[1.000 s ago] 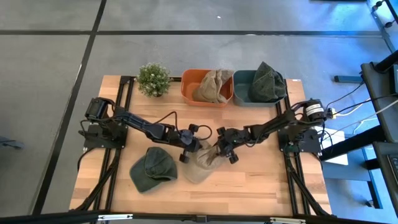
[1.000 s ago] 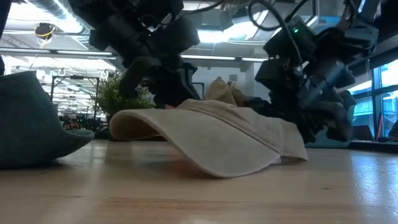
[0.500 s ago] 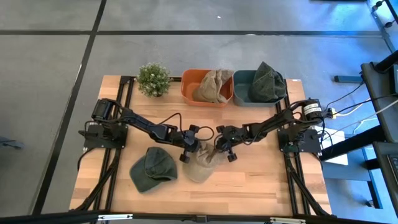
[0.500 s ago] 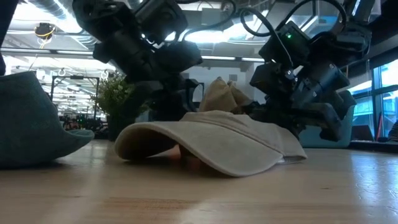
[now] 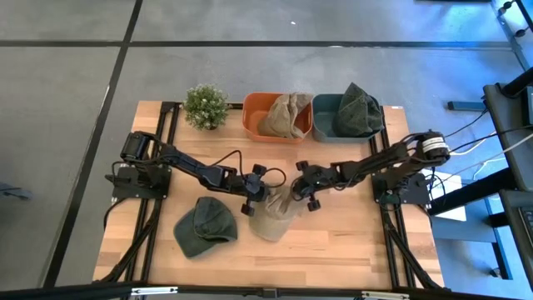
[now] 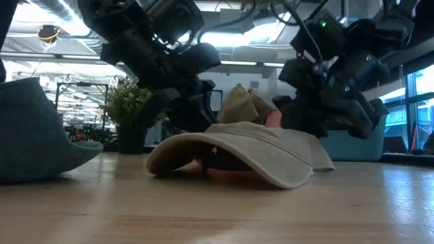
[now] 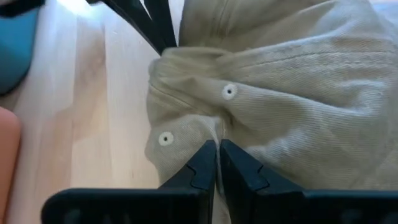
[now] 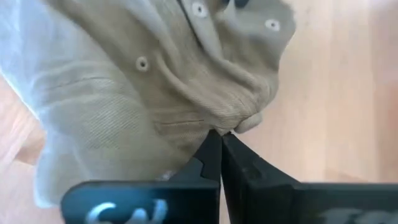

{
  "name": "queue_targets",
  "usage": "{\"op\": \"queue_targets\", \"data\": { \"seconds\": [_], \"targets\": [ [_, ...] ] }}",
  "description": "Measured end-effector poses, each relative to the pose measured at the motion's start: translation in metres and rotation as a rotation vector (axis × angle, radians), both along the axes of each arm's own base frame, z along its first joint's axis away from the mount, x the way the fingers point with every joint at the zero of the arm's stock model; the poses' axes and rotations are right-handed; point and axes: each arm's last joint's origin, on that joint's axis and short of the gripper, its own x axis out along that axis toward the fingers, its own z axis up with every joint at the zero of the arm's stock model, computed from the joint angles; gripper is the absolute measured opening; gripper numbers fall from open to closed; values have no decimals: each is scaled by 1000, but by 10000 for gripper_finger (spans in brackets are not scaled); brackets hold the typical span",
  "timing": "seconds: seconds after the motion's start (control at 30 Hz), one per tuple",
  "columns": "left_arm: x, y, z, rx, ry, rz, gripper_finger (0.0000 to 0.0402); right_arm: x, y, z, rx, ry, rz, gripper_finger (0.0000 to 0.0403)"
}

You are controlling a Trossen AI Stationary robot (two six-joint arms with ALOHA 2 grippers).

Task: Pick & Place hat
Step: Put the brown cap into the orange bin

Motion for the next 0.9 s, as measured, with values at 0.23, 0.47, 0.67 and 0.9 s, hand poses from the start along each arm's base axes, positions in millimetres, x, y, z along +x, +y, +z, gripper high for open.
{"op": "queue_targets", "data": {
  "seconds": [0.23,0.47,0.67,0.9],
  "targets": [
    [-2,1,14,17,-40,23,29,-4,0,22,-2,-72,-7,2],
    [-9,2,44,-29,-125,66,100,-9,0,30,5,-70,-8,1],
    [-23,5,67,-44,-140,94,134,-14,1,51,51,-151,42,1],
    [-60,10,108,-119,-134,178,134,-28,1,101,72,-357,62,0]
  ]
}}
